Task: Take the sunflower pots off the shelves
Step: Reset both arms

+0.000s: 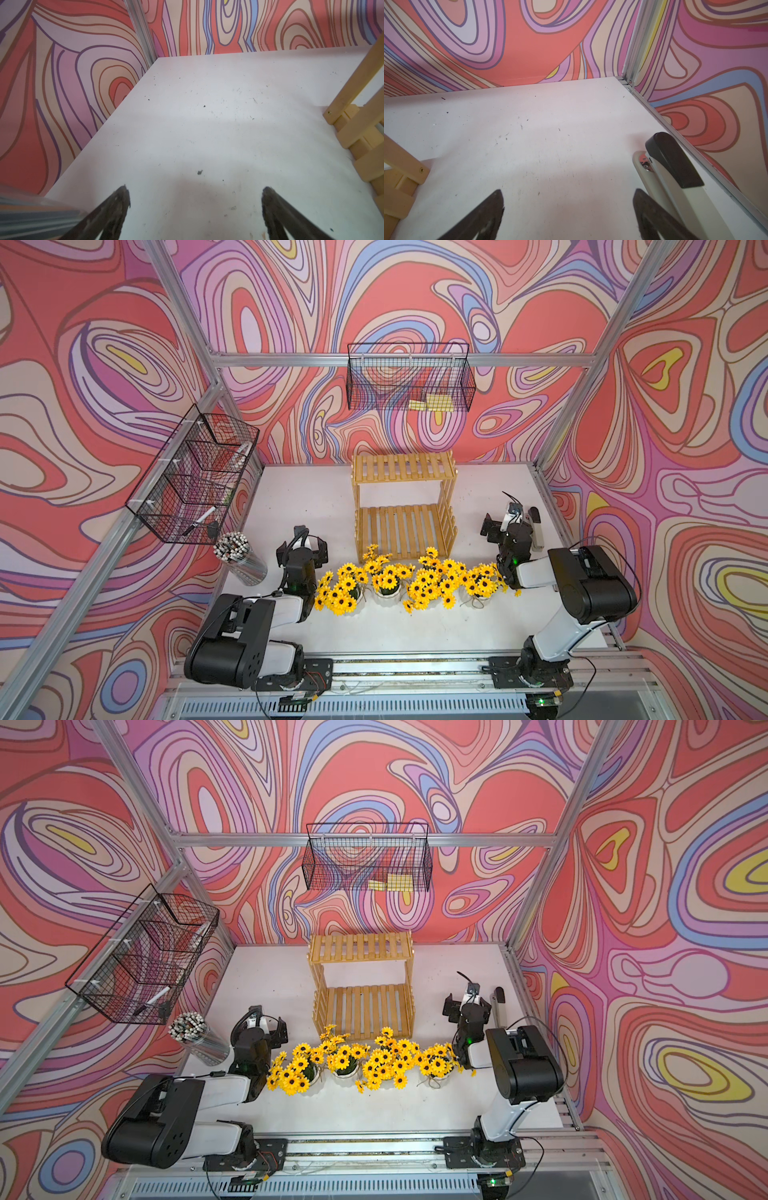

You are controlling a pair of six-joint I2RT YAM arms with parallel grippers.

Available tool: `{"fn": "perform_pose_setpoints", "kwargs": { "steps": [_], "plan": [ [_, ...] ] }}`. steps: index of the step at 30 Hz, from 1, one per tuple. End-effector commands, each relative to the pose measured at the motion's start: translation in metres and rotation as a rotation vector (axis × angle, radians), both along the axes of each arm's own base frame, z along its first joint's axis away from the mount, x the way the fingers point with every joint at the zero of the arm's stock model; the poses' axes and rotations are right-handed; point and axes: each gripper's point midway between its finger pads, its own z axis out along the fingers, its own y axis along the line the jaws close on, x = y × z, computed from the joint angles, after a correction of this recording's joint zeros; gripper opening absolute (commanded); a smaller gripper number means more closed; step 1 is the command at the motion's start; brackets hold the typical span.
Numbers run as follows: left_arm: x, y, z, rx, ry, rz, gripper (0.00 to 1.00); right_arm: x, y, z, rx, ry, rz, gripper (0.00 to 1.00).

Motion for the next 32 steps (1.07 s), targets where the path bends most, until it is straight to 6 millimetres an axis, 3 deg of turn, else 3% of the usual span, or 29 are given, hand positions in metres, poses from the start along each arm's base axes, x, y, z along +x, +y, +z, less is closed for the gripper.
{"fn": "perform_pose_setpoints", "kwargs": {
  "steps": [1,32],
  "plan": [
    [0.015,-0.004,0.027,0.005,-0.144,-0.029,0.98,-0.002,-0.003,-0.001,-0.006,-0.002,-0.007,0.98],
    [0.028,-0.008,0.012,0.01,-0.075,-0.049,1.0,-0.001,-0.002,-0.002,-0.002,0.002,0.0,0.98]
  ]
}}
